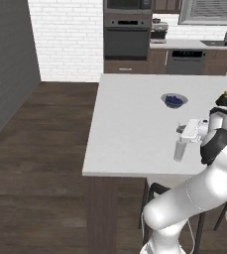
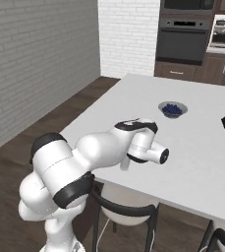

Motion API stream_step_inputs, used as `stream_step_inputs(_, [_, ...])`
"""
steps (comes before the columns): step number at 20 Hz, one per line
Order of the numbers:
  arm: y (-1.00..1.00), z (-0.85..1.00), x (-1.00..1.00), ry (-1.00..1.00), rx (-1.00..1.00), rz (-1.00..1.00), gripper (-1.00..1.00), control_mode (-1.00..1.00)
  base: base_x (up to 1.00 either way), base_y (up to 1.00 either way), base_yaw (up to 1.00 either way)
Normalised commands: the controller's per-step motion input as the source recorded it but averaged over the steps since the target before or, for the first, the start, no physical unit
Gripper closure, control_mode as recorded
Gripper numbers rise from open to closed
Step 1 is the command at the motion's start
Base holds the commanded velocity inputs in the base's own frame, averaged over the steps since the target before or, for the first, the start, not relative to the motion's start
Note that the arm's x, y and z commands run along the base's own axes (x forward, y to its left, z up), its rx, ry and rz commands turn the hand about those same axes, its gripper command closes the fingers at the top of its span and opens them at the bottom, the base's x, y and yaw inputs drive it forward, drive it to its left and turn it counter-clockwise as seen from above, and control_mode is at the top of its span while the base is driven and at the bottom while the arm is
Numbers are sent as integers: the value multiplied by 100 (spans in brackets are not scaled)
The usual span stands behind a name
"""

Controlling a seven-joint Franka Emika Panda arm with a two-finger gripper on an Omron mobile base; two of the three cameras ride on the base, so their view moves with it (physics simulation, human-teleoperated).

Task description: Take a straw from the drawer in front and place it inside the glass cup on the dining counter.

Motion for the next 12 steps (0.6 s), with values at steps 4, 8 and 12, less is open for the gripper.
stream_step_inputs(4, [4, -12, 0, -4, 0, 0, -100, -100, 0, 0, 0])
stream_step_inputs(8, [2, -4, -10, -4, 0, -1, -100, -100, 0, 0, 0])
stream_step_inputs(12, [0, 0, -20, -5, 0, -3, -100, -100, 0, 0, 0])
